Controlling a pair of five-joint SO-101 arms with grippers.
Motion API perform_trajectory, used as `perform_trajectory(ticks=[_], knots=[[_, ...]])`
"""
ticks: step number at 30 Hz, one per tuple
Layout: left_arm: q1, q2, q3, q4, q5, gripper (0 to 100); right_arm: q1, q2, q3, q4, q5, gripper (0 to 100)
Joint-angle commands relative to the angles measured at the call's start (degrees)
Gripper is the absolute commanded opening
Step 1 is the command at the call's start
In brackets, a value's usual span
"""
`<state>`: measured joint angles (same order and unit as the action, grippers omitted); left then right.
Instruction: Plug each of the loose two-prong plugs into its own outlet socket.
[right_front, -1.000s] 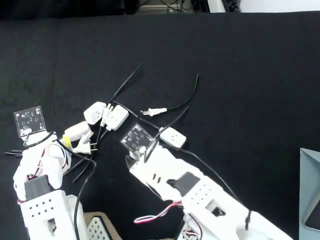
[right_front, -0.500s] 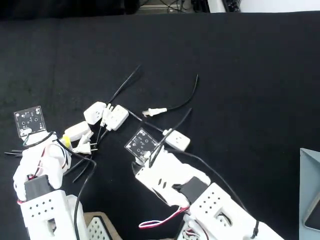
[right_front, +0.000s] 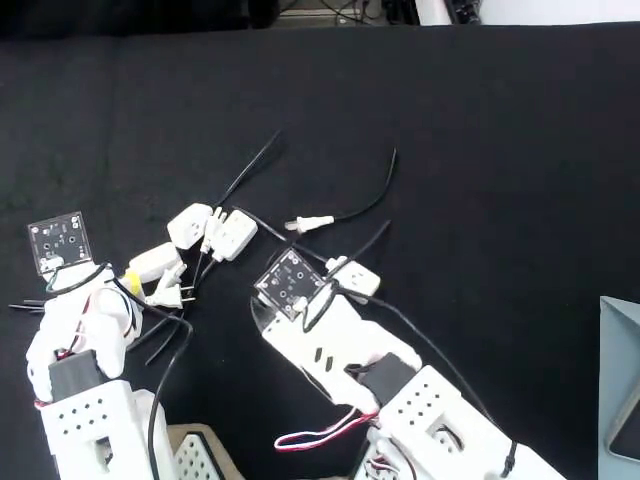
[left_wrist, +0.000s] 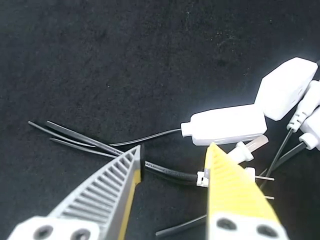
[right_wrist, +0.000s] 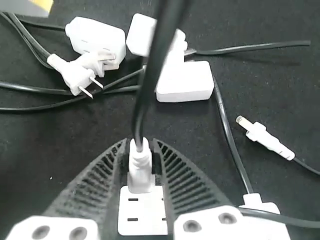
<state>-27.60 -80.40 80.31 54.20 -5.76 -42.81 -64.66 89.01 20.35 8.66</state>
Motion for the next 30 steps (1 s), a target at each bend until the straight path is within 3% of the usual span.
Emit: perform_trajectory(ticks=[1,5,11,19,30], knots=[[0.13,-0.44,-0.22,-1.14,0.26,21,0.7,-1.01,0.66,-1.58,-0.09,1.2],[2.51,-0.44,-0.75,-1.14,0.35,21,0.7,-1.01,-2.68,-1.14,-3.78,1.2],[15.16,-0.53,-2.86,-5.89,0.53,21,0.35,-1.01,-8.04,-0.35,-4.13,1.2],[32.66,-0.44,-3.03,-10.46,0.53,21,0.26,-1.01,-14.55,10.73,-6.07,1.2],[42.24,-0.7,-5.93,-10.81,0.44,18,-2.29,-1.01,-13.76,11.78,-5.63,1.2]])
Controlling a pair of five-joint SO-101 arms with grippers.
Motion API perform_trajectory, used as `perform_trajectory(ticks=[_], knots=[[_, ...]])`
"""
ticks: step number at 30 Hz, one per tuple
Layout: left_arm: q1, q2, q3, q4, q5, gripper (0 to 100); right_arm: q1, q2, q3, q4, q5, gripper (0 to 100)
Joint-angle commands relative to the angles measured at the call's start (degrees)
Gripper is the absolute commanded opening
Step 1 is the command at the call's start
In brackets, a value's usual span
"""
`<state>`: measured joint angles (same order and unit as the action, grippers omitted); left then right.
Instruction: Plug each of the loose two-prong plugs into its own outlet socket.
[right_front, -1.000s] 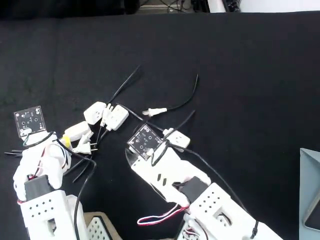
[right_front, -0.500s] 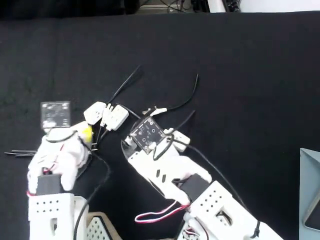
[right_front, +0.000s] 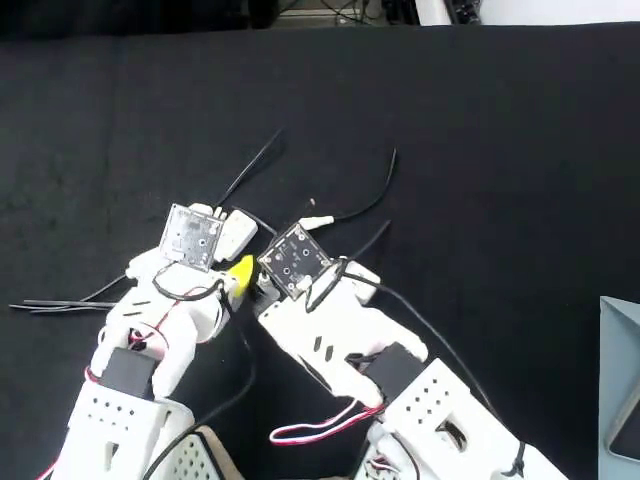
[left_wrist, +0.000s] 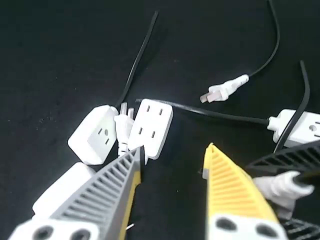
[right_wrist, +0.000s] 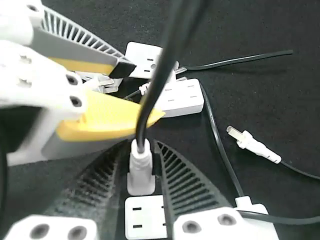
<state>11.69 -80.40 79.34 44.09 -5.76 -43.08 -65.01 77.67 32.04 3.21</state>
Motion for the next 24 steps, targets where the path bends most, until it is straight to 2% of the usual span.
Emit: perform_trajectory(ticks=[1,7,13,16,24], knots=[[3.03,-1.23,-5.32,-0.7,0.18,16,-1.85,-0.66,-2.15,0.09,-0.18,1.2],[3.56,-10.73,-4.35,1.23,0.09,12,-1.85,-0.66,-1.01,0.09,-0.18,1.2],[12.09,-23.74,-2.15,11.6,-1.23,12,-1.93,-0.66,-1.19,0.18,-0.09,1.2],[11.12,-23.82,-1.98,12.92,-3.69,14,-2.02,-0.66,-1.19,0.18,-0.09,1.2],[10.86,-22.86,-2.07,13.19,-3.6,16,-1.85,-0.66,-1.01,0.18,-0.09,1.2]])
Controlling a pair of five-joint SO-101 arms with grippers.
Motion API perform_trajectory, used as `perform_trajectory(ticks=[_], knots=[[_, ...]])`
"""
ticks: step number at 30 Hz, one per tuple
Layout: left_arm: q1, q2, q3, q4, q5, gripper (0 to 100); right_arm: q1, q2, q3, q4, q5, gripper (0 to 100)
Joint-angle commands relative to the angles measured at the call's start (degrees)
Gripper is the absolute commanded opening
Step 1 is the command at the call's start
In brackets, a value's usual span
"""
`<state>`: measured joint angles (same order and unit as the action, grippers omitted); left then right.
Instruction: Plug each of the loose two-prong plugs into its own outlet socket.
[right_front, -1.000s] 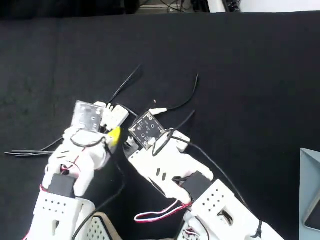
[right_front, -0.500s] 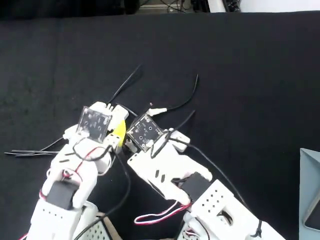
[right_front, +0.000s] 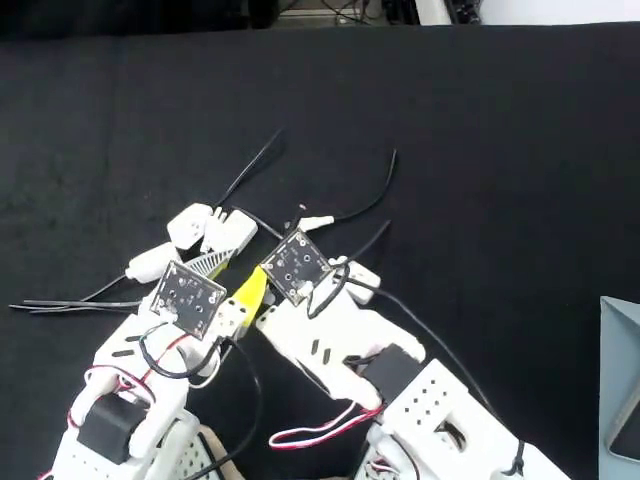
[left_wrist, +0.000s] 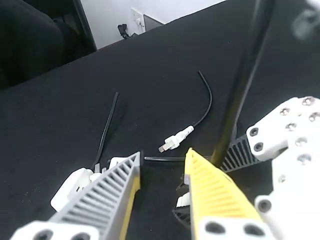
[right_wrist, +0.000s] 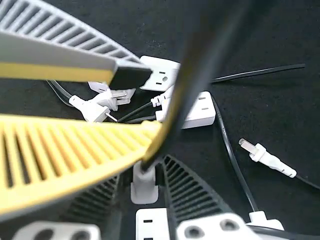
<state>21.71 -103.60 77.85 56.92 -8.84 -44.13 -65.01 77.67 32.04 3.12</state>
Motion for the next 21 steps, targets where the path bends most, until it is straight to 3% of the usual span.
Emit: perform_trajectory(ticks=[1,5,13,16,21], knots=[[0.75,0.35,-0.75,0.35,-0.53,16,-0.79,-0.66,-0.92,0.26,-0.09,1.2],[-5.93,0.26,-2.15,0.0,-0.35,16,-0.7,-0.66,-1.54,4.84,-0.44,1.2],[-30.2,0.26,-1.1,-0.09,8.7,16,1.49,-0.66,-0.4,10.99,-1.41,1.2],[-33.54,0.26,0.57,-0.09,10.37,16,2.02,-0.66,2.59,8.7,-4.57,1.3],[-33.54,0.26,1.71,-0.44,10.37,16,2.02,-0.66,9.45,-0.26,-5.27,1.3]])
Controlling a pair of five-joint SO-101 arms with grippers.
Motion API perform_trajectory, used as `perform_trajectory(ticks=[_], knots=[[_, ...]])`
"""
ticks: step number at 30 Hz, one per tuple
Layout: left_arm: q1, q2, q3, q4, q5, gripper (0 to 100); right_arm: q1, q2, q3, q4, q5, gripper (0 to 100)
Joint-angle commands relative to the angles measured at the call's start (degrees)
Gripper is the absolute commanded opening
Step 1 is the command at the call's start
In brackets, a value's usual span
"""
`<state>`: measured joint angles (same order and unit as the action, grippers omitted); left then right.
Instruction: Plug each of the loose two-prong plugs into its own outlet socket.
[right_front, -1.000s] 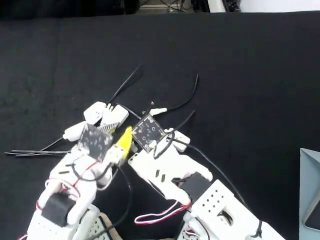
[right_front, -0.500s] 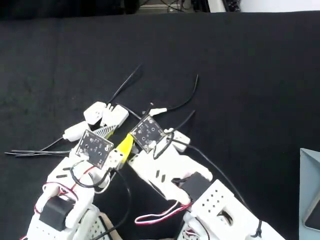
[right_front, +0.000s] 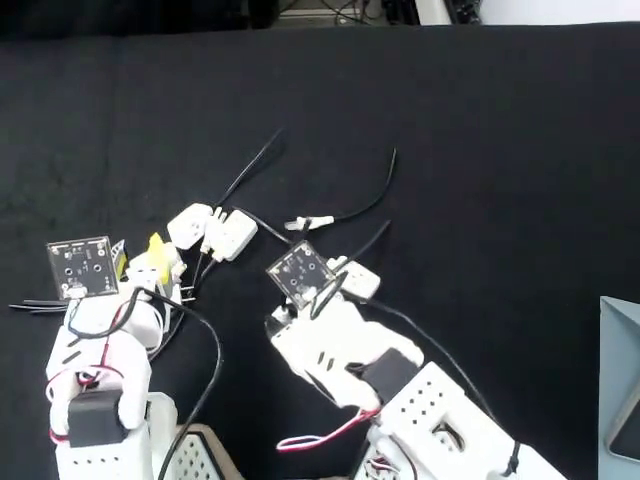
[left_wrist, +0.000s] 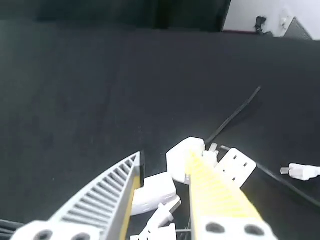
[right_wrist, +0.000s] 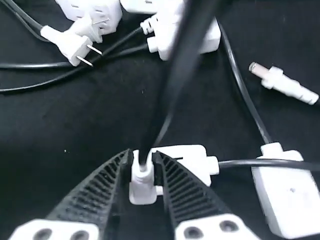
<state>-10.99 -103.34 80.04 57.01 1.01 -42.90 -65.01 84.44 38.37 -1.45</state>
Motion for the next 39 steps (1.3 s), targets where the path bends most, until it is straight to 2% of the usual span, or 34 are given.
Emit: perform_trajectory(ticks=[1,39], knots=[[-1.19,0.0,-0.13,-1.05,0.53,16,0.79,-0.66,3.65,-8.0,-0.7,1.3],[-1.36,0.0,2.15,-1.85,0.53,16,0.79,-0.22,8.22,-13.1,-0.35,1.3]])
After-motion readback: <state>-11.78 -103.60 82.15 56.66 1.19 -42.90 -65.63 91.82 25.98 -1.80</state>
